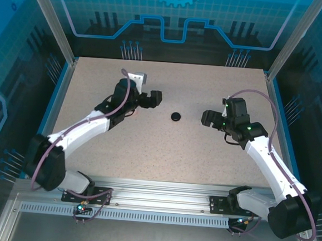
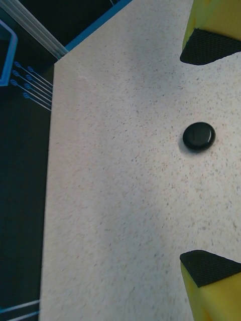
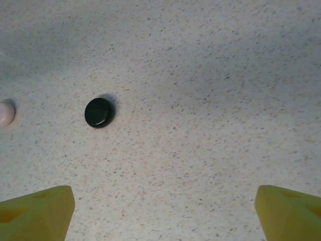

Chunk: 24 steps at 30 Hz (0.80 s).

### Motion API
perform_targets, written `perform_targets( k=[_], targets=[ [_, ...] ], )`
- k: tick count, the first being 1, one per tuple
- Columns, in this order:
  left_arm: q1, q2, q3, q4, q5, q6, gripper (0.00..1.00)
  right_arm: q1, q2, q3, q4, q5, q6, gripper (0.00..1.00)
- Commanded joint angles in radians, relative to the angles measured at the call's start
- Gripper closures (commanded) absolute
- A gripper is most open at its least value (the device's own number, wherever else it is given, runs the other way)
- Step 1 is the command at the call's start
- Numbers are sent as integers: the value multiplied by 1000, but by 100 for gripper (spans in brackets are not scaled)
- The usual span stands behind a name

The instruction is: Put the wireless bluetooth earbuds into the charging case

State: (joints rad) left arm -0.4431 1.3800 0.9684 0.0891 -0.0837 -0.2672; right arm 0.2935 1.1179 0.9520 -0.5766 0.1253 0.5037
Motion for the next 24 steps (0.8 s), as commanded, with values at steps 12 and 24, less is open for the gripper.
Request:
perform_targets(
  k=[12,24],
  targets=[
    [-2,-274,-442,451,-231,431,1,-69,-50,-64,163,325,-72,0],
    [145,-228,-570,539,-387,415,1,-255,28,-344,636,418,-258,0]
  ],
)
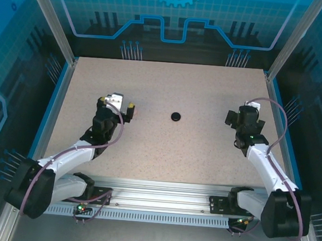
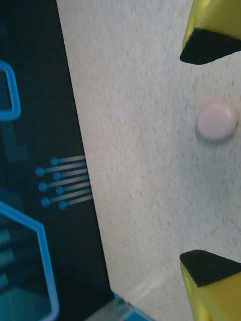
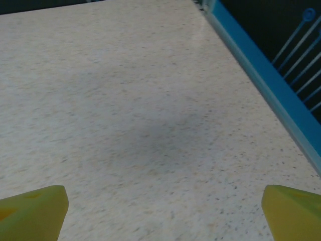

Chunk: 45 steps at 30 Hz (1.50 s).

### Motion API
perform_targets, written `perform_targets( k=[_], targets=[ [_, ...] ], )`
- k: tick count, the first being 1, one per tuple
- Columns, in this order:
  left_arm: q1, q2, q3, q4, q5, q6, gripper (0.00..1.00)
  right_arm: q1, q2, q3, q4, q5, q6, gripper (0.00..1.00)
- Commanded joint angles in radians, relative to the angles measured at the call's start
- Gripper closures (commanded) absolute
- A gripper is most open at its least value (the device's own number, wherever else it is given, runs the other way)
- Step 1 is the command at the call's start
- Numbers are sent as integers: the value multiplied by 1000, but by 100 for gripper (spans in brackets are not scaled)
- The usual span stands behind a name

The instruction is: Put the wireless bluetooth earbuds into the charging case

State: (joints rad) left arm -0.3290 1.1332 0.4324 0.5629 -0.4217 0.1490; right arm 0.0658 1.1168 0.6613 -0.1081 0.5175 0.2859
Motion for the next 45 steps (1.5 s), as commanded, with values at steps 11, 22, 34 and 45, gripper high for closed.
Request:
perform_targets(
  k=[11,22,34,45],
  targets=[
    [118,113,-108,188,-38,-19,1,-10,204,-136,427,-9,-75,0],
    [139,309,-129,394,55,-34,1,7,219,-277,785,-172,-187,0],
    [236,327,-144,410,308,-66,1,61,380,-281,951,-234,-284,0],
    [349,385,-23,238,474,-142,1,6,385,-244,887,-356,-264,0]
  ],
)
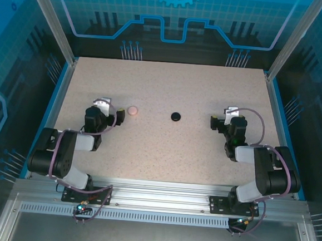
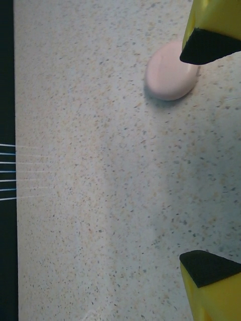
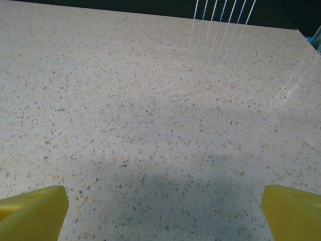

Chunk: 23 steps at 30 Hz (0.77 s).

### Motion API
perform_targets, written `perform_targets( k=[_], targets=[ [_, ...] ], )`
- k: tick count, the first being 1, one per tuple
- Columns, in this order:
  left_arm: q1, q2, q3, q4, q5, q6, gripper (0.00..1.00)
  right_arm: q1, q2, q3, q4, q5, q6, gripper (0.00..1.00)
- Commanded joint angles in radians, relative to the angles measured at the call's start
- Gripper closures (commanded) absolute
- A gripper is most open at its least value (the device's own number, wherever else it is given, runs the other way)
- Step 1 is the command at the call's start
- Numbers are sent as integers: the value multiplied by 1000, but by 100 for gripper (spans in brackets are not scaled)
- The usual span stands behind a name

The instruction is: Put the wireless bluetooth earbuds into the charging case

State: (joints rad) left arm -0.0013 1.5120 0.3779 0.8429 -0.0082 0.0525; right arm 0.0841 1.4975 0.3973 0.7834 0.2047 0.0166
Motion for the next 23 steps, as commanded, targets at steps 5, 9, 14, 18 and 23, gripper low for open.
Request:
perform_targets(
  k=[5,9,14,18,23],
  targets=[
    [29,8,37,-51,23,-68,1,-15,6,21,-7,-46,7,0],
    [21,7,33,-45,8,-62,1,-12,4,19,-1,-38,5,0],
    [20,7,32,-43,8,-62,1,-10,4,18,-1,-36,3,0],
    [19,7,32,-45,9,-60,1,-16,7,26,-15,-53,4,0],
    [19,7,33,-43,8,-62,1,-15,5,22,-7,-62,-1,0]
  ],
)
